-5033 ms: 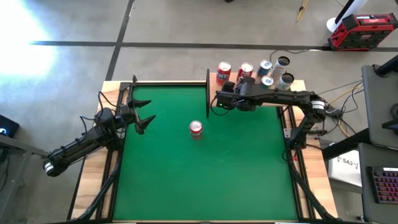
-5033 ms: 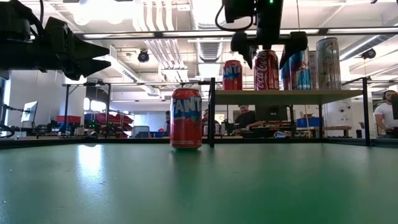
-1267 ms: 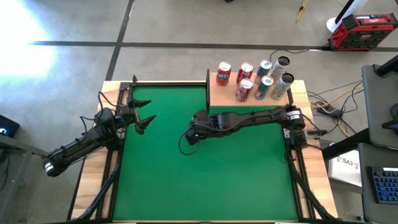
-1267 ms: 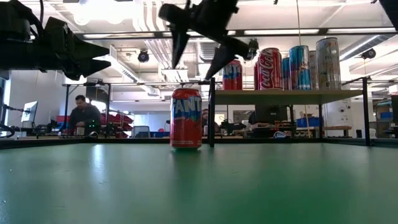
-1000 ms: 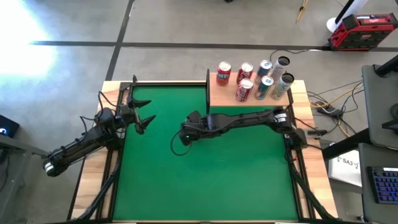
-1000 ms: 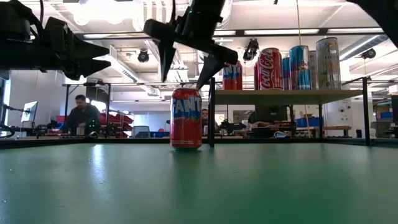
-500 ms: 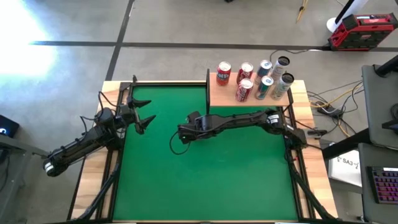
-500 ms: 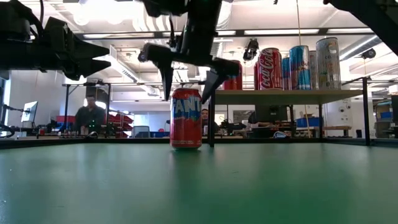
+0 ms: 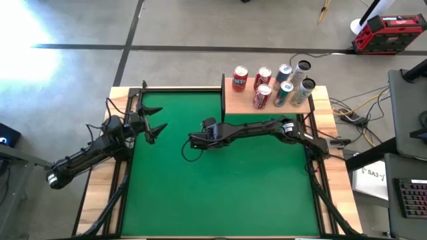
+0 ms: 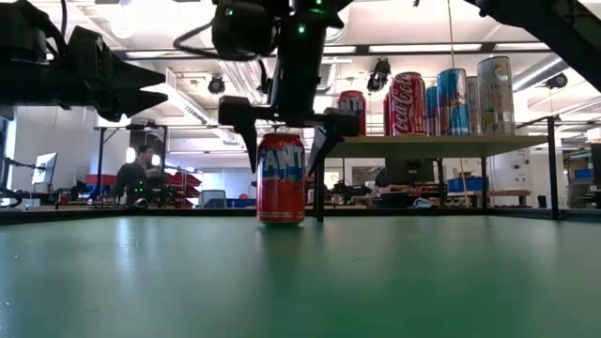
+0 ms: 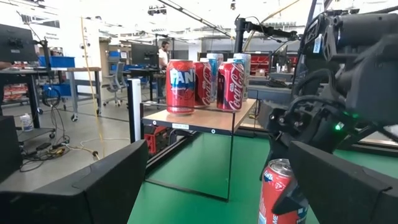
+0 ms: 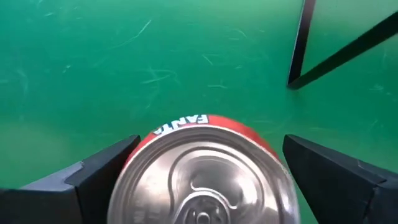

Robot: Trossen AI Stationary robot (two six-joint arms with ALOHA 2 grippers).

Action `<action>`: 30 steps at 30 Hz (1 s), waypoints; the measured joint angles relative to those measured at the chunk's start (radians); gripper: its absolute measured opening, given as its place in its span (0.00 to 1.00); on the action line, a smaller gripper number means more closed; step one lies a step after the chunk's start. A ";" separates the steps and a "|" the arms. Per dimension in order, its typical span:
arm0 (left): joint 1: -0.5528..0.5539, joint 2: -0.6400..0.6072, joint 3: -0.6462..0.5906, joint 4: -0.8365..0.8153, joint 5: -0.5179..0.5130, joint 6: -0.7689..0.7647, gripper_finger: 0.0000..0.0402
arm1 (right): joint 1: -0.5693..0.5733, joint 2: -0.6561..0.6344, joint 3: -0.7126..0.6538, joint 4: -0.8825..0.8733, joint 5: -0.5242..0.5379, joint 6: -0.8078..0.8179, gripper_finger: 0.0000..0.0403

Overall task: Place canned beverage on shelf
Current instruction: Put the red soda can on the shelf aligned with the other red soda can

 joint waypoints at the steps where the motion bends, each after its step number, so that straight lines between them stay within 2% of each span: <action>1: 0.000 0.001 0.000 0.000 0.000 0.000 0.93 | 0.000 0.006 0.000 0.001 0.004 0.017 0.95; 5: 0.000 0.001 0.000 0.000 0.000 0.000 0.93 | 0.005 0.018 -0.001 0.005 0.035 0.067 0.89; 10: 0.000 0.001 0.000 0.000 0.000 0.000 0.93 | 0.023 0.024 -0.001 0.004 0.072 0.148 0.71; 11: 0.000 0.001 0.000 0.000 0.000 0.000 0.93 | 0.029 0.025 -0.001 0.001 0.076 0.168 0.70; 17: 0.000 0.001 0.000 0.000 0.000 0.000 0.93 | 0.108 0.011 -0.004 -0.066 0.187 0.309 0.70; 22: 0.000 0.001 0.000 0.000 0.000 0.000 0.93 | 0.169 -0.072 -0.003 -0.214 0.287 0.458 0.70; 25: 0.000 0.001 0.000 0.000 0.000 0.000 0.93 | 0.176 -0.123 -0.002 -0.325 0.290 0.517 0.70; 30: 0.000 0.001 0.000 0.000 0.000 0.000 0.93 | 0.162 -0.225 -0.003 -0.442 0.275 0.517 0.70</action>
